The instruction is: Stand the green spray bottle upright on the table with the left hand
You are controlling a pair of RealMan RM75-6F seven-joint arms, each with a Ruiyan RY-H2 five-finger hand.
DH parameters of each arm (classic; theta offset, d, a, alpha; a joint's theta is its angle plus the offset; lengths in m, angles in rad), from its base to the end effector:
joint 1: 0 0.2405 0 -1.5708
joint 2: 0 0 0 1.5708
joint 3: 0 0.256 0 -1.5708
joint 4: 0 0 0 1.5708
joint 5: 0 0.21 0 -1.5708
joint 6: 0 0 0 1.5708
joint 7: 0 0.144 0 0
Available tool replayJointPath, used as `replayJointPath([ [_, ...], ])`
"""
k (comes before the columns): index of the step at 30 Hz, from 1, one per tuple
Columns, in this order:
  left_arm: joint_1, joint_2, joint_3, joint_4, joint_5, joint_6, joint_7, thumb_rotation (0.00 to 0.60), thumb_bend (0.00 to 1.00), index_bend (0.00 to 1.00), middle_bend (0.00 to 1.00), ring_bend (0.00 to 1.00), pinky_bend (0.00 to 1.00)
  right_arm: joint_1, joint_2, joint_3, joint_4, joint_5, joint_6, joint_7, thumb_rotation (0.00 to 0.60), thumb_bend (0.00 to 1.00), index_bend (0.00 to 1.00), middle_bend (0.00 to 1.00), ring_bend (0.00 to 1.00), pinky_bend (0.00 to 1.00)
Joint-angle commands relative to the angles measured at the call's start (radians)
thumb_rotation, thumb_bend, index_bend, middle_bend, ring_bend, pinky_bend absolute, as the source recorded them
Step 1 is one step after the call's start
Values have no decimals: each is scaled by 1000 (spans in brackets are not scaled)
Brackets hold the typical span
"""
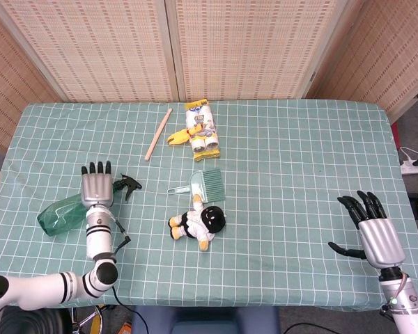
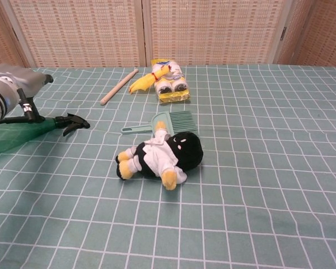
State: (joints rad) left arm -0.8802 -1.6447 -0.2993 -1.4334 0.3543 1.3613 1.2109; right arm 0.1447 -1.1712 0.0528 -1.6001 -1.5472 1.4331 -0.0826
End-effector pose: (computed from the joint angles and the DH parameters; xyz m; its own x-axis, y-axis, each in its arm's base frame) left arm -0.1715 0.3825 0.0146 0.7605 0.2928 0.5795 0.5603 0.1553 -0.8136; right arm -0.2934 -0.1989 0.1343 0.4414 -0.0229 0.8970 -0.8925 -0.1150 0.4362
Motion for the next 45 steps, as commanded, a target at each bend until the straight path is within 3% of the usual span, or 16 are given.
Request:
replayJointPath([
  [1, 0, -21, -64, 0, -97, -37, -31, 600, 262, 0, 75, 77, 150, 1, -2, 1, -2, 3, -1, -9, 600, 0, 159, 146, 0, 0],
  [4, -10, -35, -79, 11, -174, -62, -3, 600, 263, 0, 76, 77, 150, 2, -3, 1, -6, 3, -2, -14, 600, 0, 159, 145, 0, 0],
  [13, -39, -71, -92, 124, -235, -94, 17, 600, 253, 0, 95, 91, 147, 3, -4, 0, -3, 2, 0, -11, 600, 0, 159, 145, 0, 0],
  [20, -53, -98, -156, 226, -324, -134, 7, 600, 256, 0, 131, 121, 154, 4, -4, 0, -2, 2, -1, -12, 600, 0, 159, 145, 0, 0],
  [26, -62, -127, -156, 307, -362, -146, 44, 600, 256, 9, 157, 147, 155, 4, -4, -1, -1, 3, -2, -12, 600, 0, 161, 145, 0, 0],
  [30, -59, -150, -146, 372, -317, -159, 10, 600, 257, 53, 222, 209, 160, 5, -4, -1, -1, 3, -2, -14, 600, 0, 161, 145, 0, 0],
  [35, -42, -167, -123, 420, -186, -183, -102, 600, 273, 218, 412, 380, 252, 5, -5, -1, -1, 4, -1, -17, 600, 0, 163, 145, 0, 0],
  [45, -30, -166, -106, 407, -96, -164, -119, 600, 300, 342, 535, 484, 314, 6, -5, -1, -4, 5, -2, -21, 600, 0, 163, 145, 0, 0],
])
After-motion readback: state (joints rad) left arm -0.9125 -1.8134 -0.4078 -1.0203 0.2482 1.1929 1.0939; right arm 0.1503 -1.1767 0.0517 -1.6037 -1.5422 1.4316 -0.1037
